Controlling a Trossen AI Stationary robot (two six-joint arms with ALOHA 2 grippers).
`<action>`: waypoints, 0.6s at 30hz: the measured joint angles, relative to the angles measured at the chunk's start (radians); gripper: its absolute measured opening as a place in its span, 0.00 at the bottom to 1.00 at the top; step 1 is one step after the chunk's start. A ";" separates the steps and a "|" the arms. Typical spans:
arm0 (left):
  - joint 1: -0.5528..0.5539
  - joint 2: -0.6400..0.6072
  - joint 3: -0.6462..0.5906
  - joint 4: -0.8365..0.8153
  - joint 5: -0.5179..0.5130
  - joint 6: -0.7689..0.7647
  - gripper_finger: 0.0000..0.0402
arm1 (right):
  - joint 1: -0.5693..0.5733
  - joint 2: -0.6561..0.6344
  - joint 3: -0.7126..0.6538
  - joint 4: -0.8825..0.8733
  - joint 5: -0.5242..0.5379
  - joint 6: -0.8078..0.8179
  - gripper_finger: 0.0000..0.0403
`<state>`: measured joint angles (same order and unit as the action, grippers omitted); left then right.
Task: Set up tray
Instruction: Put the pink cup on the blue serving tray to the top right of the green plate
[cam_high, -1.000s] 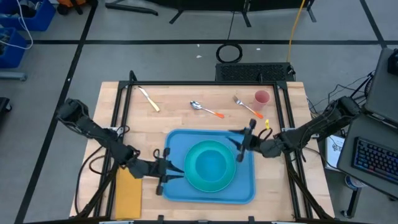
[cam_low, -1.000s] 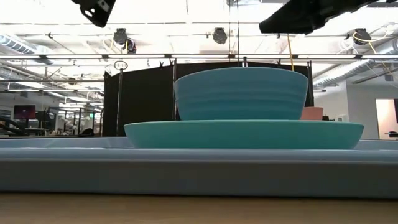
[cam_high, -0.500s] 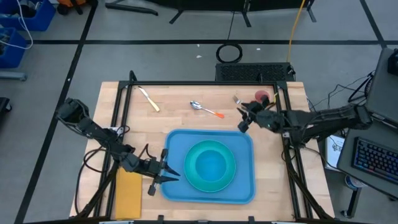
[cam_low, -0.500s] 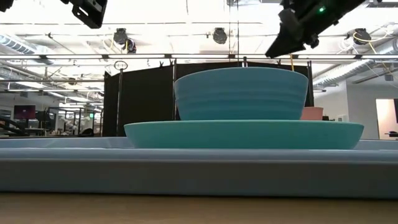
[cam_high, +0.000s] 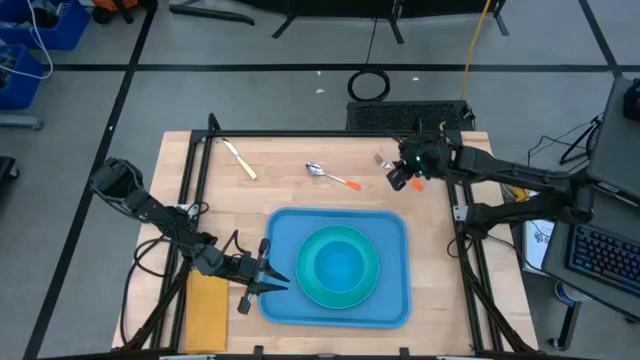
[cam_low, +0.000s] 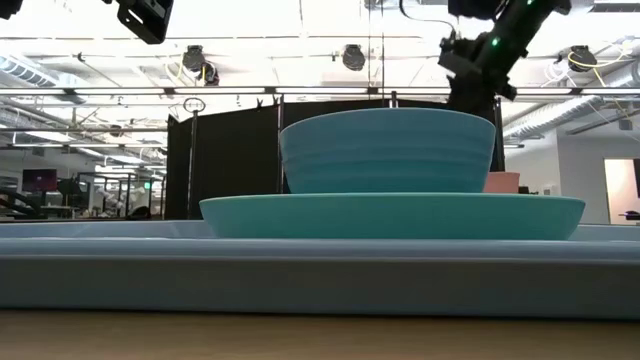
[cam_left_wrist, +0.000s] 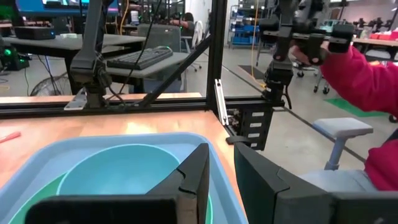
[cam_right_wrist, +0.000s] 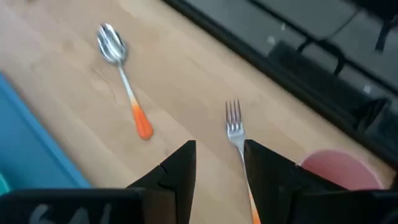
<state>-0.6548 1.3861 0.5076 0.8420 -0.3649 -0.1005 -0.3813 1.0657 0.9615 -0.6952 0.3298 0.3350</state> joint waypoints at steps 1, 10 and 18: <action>0.000 0.000 0.000 0.000 0.000 0.000 0.19 | -0.023 0.006 0.000 -0.015 -0.020 -0.004 0.32; 0.000 0.000 0.000 -0.001 0.001 -0.006 0.19 | -0.163 0.055 0.000 -0.104 -0.070 -0.035 0.32; 0.000 0.000 0.001 -0.003 0.001 -0.006 0.19 | -0.215 0.092 -0.001 -0.133 -0.073 -0.059 0.32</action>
<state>-0.6548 1.3865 0.5083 0.8394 -0.3641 -0.1062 -0.5964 1.1578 0.9607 -0.8280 0.2565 0.2756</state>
